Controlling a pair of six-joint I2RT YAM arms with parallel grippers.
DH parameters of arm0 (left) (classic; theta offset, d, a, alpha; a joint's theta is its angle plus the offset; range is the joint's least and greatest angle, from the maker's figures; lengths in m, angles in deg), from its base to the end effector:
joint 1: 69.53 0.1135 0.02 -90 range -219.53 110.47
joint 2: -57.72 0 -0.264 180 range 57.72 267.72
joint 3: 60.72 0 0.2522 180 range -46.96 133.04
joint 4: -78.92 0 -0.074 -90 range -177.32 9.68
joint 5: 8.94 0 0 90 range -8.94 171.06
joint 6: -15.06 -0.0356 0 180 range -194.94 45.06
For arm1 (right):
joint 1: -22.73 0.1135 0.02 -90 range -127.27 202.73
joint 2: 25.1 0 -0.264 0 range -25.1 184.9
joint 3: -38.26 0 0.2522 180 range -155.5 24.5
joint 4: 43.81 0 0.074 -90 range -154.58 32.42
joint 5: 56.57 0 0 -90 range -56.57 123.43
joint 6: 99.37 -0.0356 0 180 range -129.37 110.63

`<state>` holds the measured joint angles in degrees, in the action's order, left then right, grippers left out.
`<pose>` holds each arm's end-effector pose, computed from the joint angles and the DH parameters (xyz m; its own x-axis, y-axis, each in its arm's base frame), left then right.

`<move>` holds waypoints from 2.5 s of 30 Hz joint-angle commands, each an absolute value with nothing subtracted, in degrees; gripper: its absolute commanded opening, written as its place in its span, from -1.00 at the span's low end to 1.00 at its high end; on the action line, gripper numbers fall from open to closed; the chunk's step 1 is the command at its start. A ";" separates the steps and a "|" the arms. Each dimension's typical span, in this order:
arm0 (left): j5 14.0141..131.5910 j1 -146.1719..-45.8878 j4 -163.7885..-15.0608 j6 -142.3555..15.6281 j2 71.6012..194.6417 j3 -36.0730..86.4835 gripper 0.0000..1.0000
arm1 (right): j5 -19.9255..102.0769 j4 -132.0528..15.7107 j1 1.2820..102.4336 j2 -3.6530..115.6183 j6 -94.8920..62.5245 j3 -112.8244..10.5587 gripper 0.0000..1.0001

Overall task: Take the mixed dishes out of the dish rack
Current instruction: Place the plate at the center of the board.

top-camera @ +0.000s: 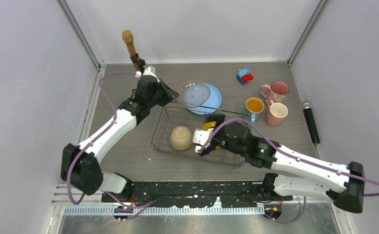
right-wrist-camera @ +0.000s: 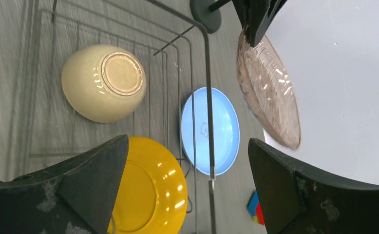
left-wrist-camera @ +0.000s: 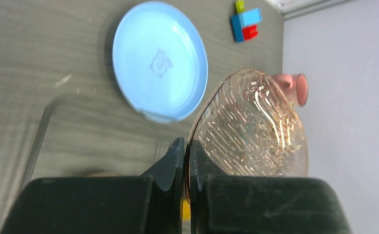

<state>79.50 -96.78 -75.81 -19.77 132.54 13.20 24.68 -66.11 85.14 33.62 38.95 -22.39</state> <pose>0.2675 -0.1389 0.3160 -0.6175 -0.6050 -0.5027 -0.0480 0.6669 -0.7436 0.1147 0.2078 0.3096 0.4977 -0.6414 -0.5838 -0.6590 0.1580 -0.7354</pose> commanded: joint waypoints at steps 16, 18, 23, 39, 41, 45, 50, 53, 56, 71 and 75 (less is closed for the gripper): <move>76.22 -95.19 -75.07 -41.35 173.93 52.18 -1.00 | -1.15 -60.06 85.41 16.24 2.24 -19.37 0.99; 76.14 -95.13 -73.90 -41.83 176.18 54.02 -1.00 | -1.94 -61.02 85.40 16.27 0.95 -20.34 0.99; 75.46 -95.02 -72.81 -43.08 176.32 52.79 -1.00 | -0.53 -60.57 85.40 15.64 1.18 -19.61 0.99; 73.95 -95.02 -69.72 -43.39 178.99 51.67 -0.72 | -6.11 -59.33 84.68 16.86 -1.94 -19.41 0.99; 74.03 -95.02 -68.57 -43.31 179.71 52.21 -0.66 | -5.49 -63.63 81.02 18.16 -7.47 -22.33 0.99; 74.34 -95.02 -67.80 -43.27 180.32 52.37 -0.62 | 6.89 -70.74 69.64 21.57 -18.50 -26.15 0.99; 74.07 -95.02 -66.58 -43.47 181.29 53.20 -0.55 | 13.58 -71.26 63.09 25.94 -22.78 -27.54 0.99; 74.19 -95.02 -66.07 -43.41 182.20 54.32 -0.51 | 17.17 -72.91 61.99 27.42 -23.47 -28.96 0.99; 73.57 -95.02 -66.01 -43.40 182.31 55.31 -0.25 | 24.32 -76.74 59.56 28.46 -23.79 -31.53 0.99; 70.43 -95.02 -69.72 -43.68 156.59 41.71 0.99 | 78.73 -101.93 38.81 45.15 9.25 -45.18 0.99; 67.98 -95.48 -74.20 -43.18 144.27 28.49 0.99 | 81.03 -108.67 38.46 49.88 14.81 -48.72 0.95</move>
<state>70.89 -95.29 -68.69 -42.61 155.51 37.68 72.90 -100.23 38.92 46.91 3.45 -43.40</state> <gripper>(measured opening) 0.995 0.988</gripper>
